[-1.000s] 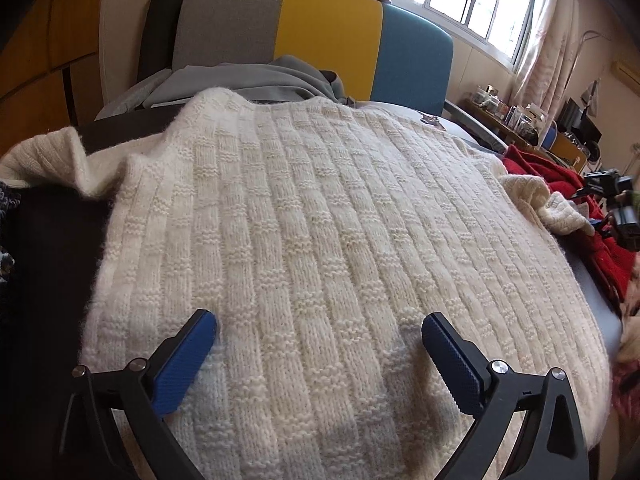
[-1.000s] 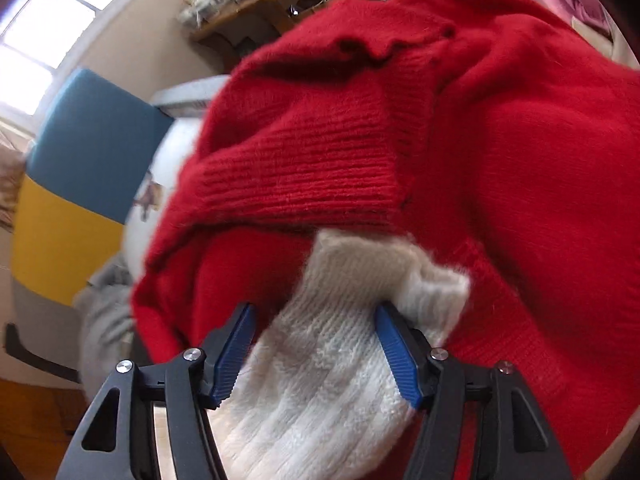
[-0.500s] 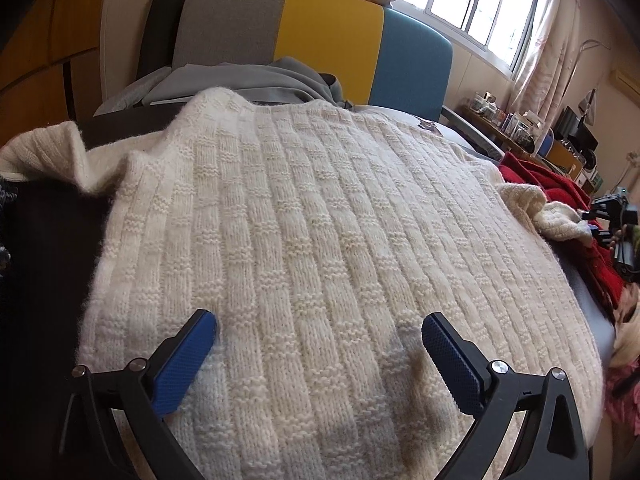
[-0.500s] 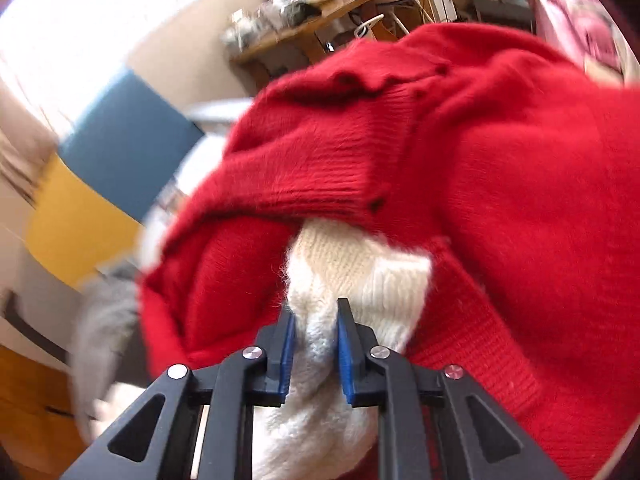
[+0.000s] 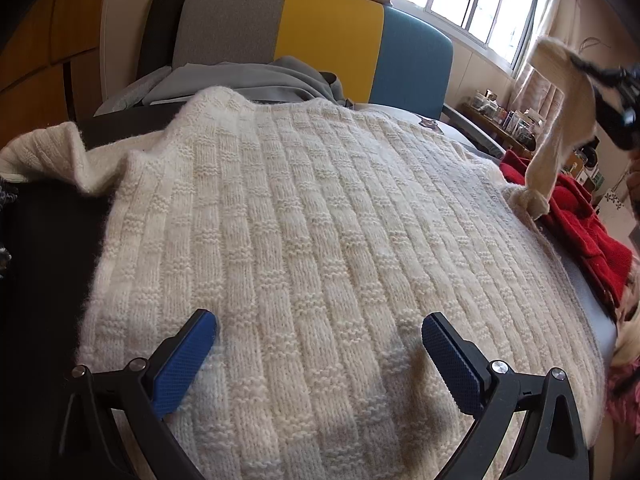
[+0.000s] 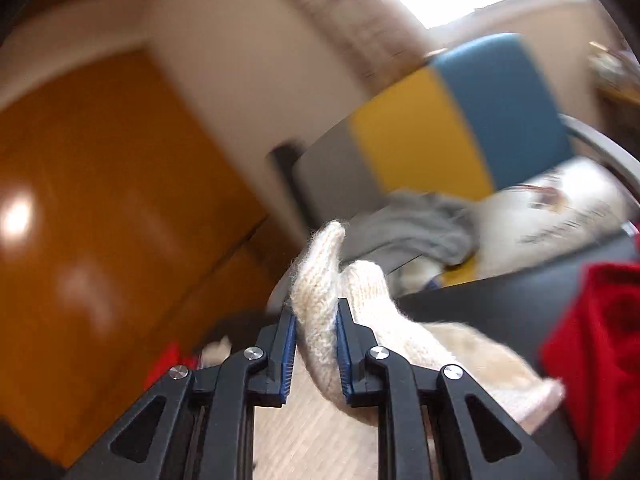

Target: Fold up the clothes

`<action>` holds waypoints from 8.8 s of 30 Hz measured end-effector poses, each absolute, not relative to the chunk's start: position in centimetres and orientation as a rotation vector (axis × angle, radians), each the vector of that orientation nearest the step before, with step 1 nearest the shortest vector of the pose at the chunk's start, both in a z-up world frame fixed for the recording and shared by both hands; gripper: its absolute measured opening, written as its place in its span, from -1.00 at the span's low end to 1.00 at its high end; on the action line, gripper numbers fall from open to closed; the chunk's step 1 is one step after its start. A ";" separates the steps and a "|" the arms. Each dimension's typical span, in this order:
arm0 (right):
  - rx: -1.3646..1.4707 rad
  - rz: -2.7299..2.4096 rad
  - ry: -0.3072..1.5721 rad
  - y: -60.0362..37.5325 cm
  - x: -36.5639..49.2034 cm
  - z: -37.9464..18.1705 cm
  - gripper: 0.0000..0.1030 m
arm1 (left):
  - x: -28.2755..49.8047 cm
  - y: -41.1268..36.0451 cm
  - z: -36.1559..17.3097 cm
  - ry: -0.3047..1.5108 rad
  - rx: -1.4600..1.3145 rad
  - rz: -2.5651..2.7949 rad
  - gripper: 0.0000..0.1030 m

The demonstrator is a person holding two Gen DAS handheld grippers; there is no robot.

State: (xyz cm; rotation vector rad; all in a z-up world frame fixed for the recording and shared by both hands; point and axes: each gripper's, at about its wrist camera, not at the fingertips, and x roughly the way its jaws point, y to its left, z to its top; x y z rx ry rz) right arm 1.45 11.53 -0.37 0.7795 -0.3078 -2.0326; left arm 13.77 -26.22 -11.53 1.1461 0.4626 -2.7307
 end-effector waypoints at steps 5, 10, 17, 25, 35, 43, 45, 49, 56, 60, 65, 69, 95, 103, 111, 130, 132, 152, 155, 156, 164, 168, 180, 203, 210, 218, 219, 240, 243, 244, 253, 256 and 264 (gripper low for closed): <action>0.804 -2.002 -0.161 5.1 2.4 -0.3 -0.36 | 14.2 -27.2 -10.9 0.580 1.151 -2.724 0.99; 0.838 -2.041 -0.269 6.8 5.4 -2.2 -0.18 | 13.9 -29.3 -8.9 0.868 1.100 -2.714 0.99; 1.080 -2.006 -0.322 8.6 10.4 -9.4 -0.10 | 7.0 -30.8 -7.0 1.237 1.121 -2.697 0.98; 1.115 -2.014 -0.370 8.3 12.4 -15.0 -0.10 | -3.8 -27.8 -6.9 1.198 1.270 -2.735 0.95; 1.081 -1.952 -0.452 8.9 12.0 -15.9 -0.10 | -11.0 -25.0 -9.4 0.862 1.456 -2.755 0.87; 1.074 -1.943 -0.464 8.8 12.2 -15.8 -0.10 | -11.8 -22.4 -9.3 0.669 1.588 -2.770 -0.77; 1.075 -1.945 -0.461 8.7 12.3 -15.8 -0.10 | -11.7 -23.3 -7.6 0.756 1.528 -2.783 -0.79; 1.077 -1.948 -0.456 8.6 12.4 -15.8 -0.10 | -11.4 -24.2 -1.3 0.858 1.354 -2.893 -0.79; 1.078 -1.958 -0.445 8.3 12.6 -15.8 -0.10 | -9.7 -27.1 10.0 0.927 1.036 -3.050 -0.79; 1.080 -1.962 -0.441 8.0 12.7 -15.8 -0.10 | -7.7 -29.3 11.4 0.925 0.982 -3.037 -0.79; 1.081 -1.960 -0.452 8.0 12.6 -15.9 -0.10 | -4.9 -32.5 9.4 0.967 0.962 -2.960 -0.79; 1.084 -1.959 -0.456 8.2 12.5 -15.8 -0.10 | -3.0 -35.4 5.1 1.024 1.025 -2.847 -0.79; 1.312 -2.320 -0.185 8.9 -3.3 -13.8 -0.69 | -0.1 -42.7 -5.6 1.232 1.148 -2.556 -0.76; 1.315 -2.402 -0.144 9.4 -3.5 -13.7 -0.51 | -0.4 -43.6 -10.9 1.295 1.214 -2.375 -0.46; 1.083 -2.347 0.130 4.9 1.7 -9.5 -0.42 | 3.0 -41.8 -7.1 1.134 1.011 -2.508 -0.11; 1.127 -2.409 0.382 6.2 4.4 -13.7 -0.49 | 4.0 -33.0 -10.7 0.752 1.144 -2.598 0.02; 1.155 -2.404 0.310 6.2 4.0 -12.5 -0.48 | 3.4 -32.7 -10.0 0.779 1.129 -2.609 0.06; 1.153 -2.448 0.062 6.2 -1.4 -14.2 -0.42 | -0.3 -32.1 -11.5 0.725 1.041 -2.733 0.36; 1.152 -2.454 0.077 6.1 -1.2 -14.0 -0.42 | -0.3 -32.0 -11.2 0.734 1.049 -2.708 0.37; 1.153 -2.452 0.087 6.0 -1.0 -13.8 -0.42 | -0.5 -31.9 -10.7 0.722 1.067 -2.705 0.38; 1.057 -2.178 0.040 3.1 -3.4 -8.7 -0.42 | -5.7 -33.1 -5.8 0.575 1.048 -2.854 0.78; 1.124 -2.088 -0.028 -0.1 -7.9 -9.4 -0.42 | -10.4 -33.3 -6.3 0.456 1.152 -2.849 0.78; 1.295 -1.887 0.016 -7.9 -13.4 -13.5 -0.78 | -17.6 -34.2 -10.4 0.574 1.399 -2.790 -0.84; 1.085 -2.015 0.065 -0.8 3.0 -13.0 -0.75 | 3.2 -29.7 -8.3 0.801 1.109 -2.792 0.09; 1.137 -2.151 0.004 1.6 5.3 -12.1 -0.55 | 6.7 -30.4 -10.9 0.863 1.059 -2.711 0.41; 1.124 -2.202 -0.111 3.4 5.7 -14.2 -0.54 | 9.7 -30.7 -9.0 0.924 0.996 -2.592 0.37; 1.123 -2.207 -0.102 3.3 5.7 -14.1 -0.54 | 10.5 -31.5 -8.4 0.944 0.966 -2.573 0.41; 1.114 -2.193 -0.137 3.0 5.6 -14.7 -0.53 | 7.7 -66.2 -0.8 0.783 1.170 -1.792 0.91; 1.118 -2.176 -0.173 3.3 5.4 -14.8 -0.53 | 6.9 -68.8 -4.1 0.774 1.292 -1.682 0.90; 1.119 -2.171 -0.185 3.4 5.3 -14.9 -0.53 | 6.6 -69.1 -5.1 0.760 1.328 -1.656 0.90; 1.121 -2.150 -0.243 3.8 5.1 -15.0 -0.53 | 6.0 -70.8 -9.8 0.701 1.442 -1.574 0.91; 1.120 -2.148 -0.245 3.8 5.0 -15.0 -0.53 | 5.3 -70.5 -11.0 0.649 1.491 -1.563 0.96; 1.118 -2.170 -0.202 3.4 5.3 -14.8 -0.53 | 7.4 -70.1 -11.6 0.707 1.421 -1.628 1.00</action>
